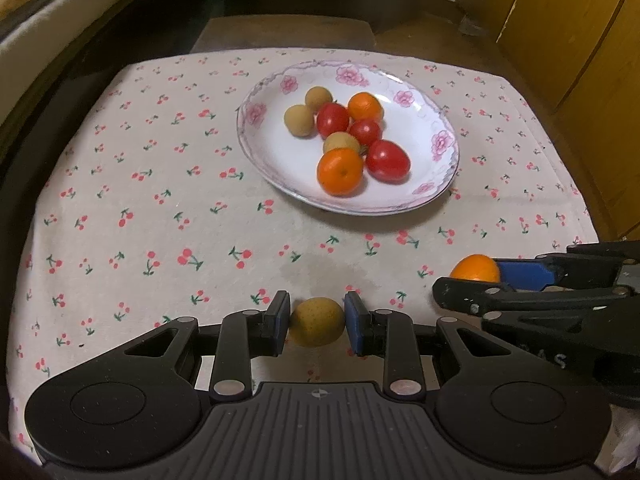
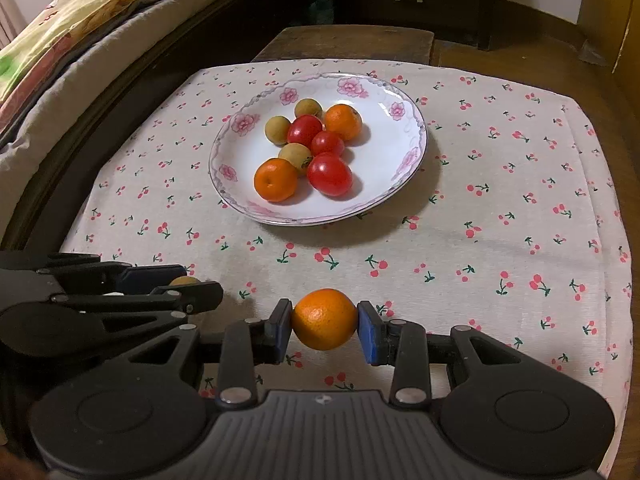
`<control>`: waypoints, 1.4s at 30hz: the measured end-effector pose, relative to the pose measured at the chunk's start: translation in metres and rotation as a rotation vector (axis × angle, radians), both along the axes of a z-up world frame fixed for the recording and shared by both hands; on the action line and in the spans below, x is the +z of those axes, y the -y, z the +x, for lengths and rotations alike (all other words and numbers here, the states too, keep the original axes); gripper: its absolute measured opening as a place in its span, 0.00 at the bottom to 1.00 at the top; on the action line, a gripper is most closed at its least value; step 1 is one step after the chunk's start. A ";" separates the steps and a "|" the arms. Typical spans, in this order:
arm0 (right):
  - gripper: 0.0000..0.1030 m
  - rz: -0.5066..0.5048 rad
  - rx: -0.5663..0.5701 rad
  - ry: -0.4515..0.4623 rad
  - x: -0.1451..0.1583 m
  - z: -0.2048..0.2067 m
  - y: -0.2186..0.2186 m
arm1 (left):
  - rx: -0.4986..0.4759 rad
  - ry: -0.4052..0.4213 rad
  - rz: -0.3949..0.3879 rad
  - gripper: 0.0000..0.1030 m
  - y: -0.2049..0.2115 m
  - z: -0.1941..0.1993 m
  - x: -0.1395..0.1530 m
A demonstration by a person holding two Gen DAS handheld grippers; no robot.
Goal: Organize fruits
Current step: 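Carry the longan and mandarin toward the white plate with both grippers, then lower both fruits over the plate and open both grippers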
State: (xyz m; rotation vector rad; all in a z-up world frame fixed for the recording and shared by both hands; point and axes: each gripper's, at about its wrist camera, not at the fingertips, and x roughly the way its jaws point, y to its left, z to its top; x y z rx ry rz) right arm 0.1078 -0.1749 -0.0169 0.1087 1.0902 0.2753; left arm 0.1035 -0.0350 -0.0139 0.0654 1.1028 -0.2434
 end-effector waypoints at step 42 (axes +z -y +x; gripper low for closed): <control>0.35 0.016 -0.054 0.079 0.023 0.074 0.010 | 0.054 0.085 -0.024 0.35 0.014 0.080 0.030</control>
